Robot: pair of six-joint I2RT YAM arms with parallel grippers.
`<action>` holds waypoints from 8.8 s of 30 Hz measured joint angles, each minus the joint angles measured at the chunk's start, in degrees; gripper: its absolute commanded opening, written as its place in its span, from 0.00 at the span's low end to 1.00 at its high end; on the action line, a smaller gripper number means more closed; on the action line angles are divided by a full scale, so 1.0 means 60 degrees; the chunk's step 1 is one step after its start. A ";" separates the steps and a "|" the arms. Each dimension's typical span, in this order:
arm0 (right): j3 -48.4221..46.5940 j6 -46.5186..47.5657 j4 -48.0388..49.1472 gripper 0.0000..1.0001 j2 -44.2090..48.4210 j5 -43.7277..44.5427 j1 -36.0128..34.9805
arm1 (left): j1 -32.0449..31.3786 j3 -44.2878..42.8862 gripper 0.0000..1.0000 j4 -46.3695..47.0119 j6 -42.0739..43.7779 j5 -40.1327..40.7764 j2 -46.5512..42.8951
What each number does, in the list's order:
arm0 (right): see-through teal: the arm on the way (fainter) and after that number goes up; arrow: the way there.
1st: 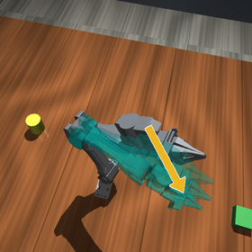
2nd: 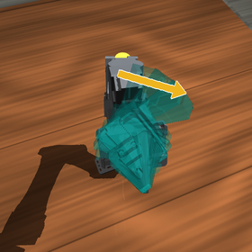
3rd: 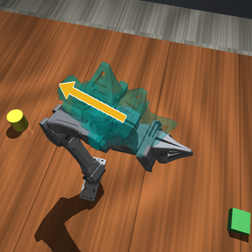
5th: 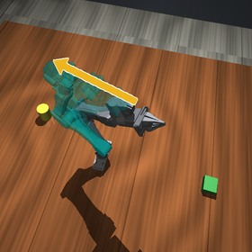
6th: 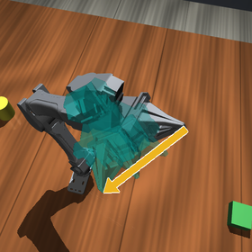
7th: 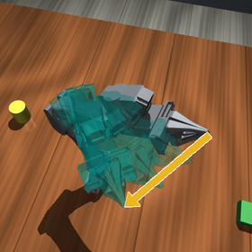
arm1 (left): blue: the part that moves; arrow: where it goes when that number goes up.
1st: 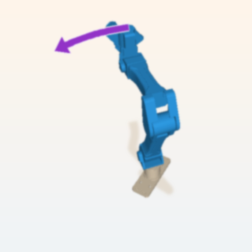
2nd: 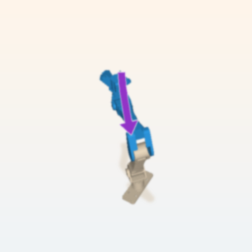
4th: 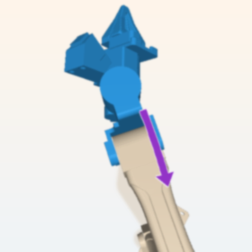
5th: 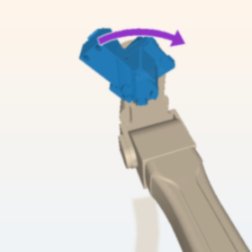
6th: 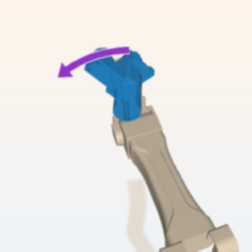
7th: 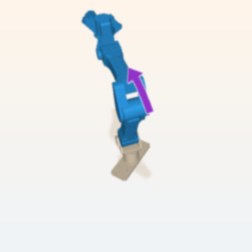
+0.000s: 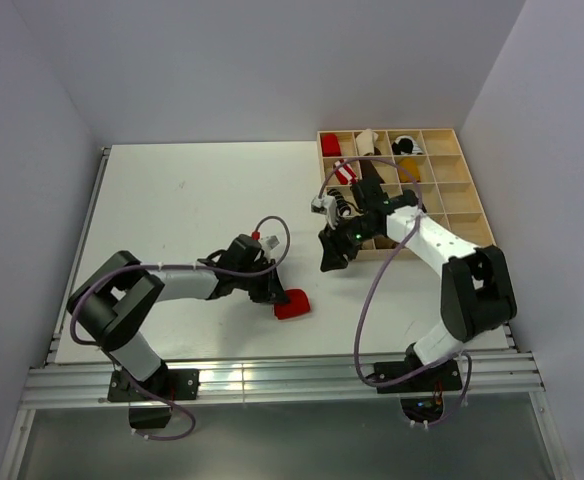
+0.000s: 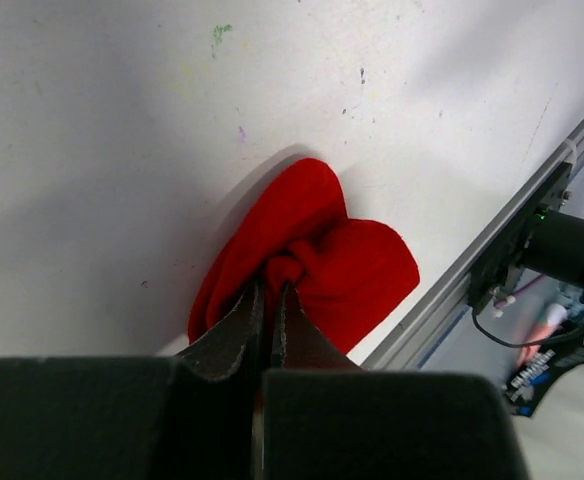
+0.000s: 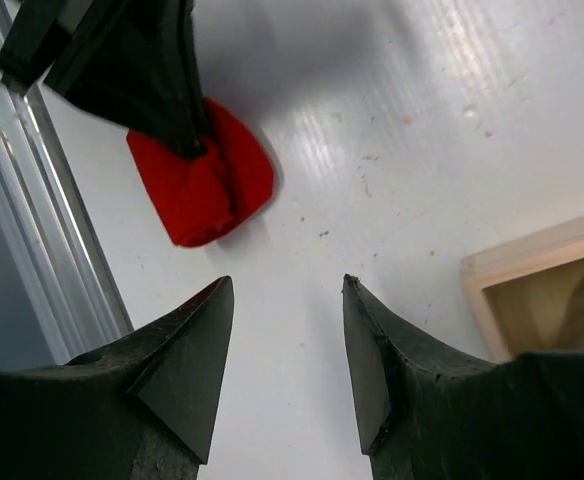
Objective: Roll the socks
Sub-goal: Roll the sock at the center of the board, then pick up the sock at the center of the board.
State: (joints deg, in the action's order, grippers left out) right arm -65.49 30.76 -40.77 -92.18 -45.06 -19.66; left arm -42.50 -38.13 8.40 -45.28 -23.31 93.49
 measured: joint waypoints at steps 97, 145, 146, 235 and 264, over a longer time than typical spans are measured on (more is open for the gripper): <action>-0.2911 0.1730 -0.2703 0.18 -0.4295 0.0641 -0.3198 | -0.0670 0.2481 0.50 0.0707 0.0667 0.3796 -0.4080; -0.3136 0.0787 -0.3322 0.25 -0.4696 0.0743 -0.2903 | -0.0940 0.1978 0.00 0.2772 -0.0674 0.2634 -0.1395; -0.3129 0.0729 -0.3322 0.26 -0.4696 0.0769 -0.2892 | -0.0940 0.1938 0.00 0.2758 -0.0681 0.2616 -0.1351; 0.4645 0.3268 0.5231 0.51 0.1548 0.5960 -0.5537 | 0.0415 -0.1534 0.00 -0.0386 -0.0838 -0.1636 0.1581; 0.2998 0.2575 0.4076 0.00 0.0313 0.5603 -0.5184 | 0.1566 -0.1683 0.36 -0.1898 -0.0590 -0.2404 0.0947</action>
State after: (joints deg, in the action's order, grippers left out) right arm -47.51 46.22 -16.32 -90.30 -11.44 -50.76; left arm -33.10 -48.23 -2.98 -48.82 -37.74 99.18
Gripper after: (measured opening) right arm 0.439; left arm 0.353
